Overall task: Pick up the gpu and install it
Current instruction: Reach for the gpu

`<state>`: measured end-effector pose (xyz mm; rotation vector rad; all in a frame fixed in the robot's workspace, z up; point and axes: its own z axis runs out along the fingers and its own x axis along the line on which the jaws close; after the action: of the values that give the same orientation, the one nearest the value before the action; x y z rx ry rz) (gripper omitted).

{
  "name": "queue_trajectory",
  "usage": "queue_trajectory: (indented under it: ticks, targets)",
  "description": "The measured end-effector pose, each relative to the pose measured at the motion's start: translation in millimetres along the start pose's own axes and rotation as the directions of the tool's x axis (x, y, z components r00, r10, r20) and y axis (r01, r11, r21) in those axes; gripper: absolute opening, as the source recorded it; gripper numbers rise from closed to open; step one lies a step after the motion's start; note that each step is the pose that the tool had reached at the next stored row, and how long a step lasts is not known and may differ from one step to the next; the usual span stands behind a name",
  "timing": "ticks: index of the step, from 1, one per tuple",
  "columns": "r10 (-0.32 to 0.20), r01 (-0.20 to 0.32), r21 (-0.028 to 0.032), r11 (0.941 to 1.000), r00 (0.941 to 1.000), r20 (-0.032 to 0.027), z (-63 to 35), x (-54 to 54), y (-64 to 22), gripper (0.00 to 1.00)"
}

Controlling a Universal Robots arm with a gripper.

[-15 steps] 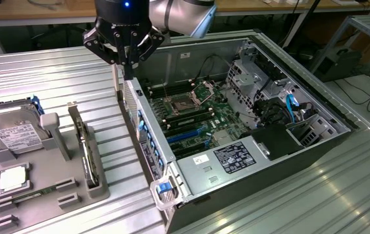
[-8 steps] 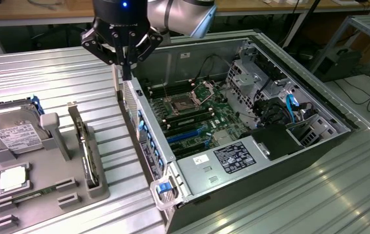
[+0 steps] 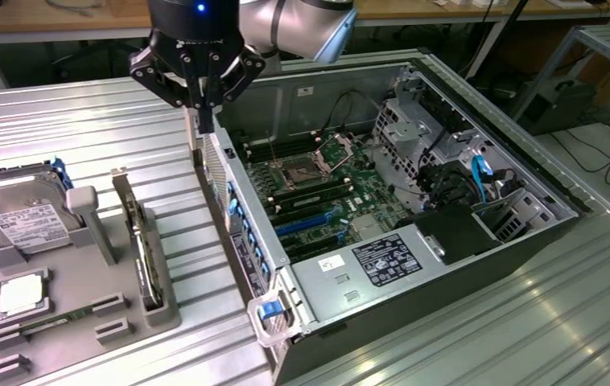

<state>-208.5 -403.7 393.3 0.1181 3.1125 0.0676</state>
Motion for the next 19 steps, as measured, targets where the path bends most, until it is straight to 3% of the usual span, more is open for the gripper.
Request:
queue_trajectory:
  ticks: [19]
  targets:
    - [0.000,0.000,0.0000,1.0000,1.0000,0.0000,-0.3,8.1,-1.5,0.11]
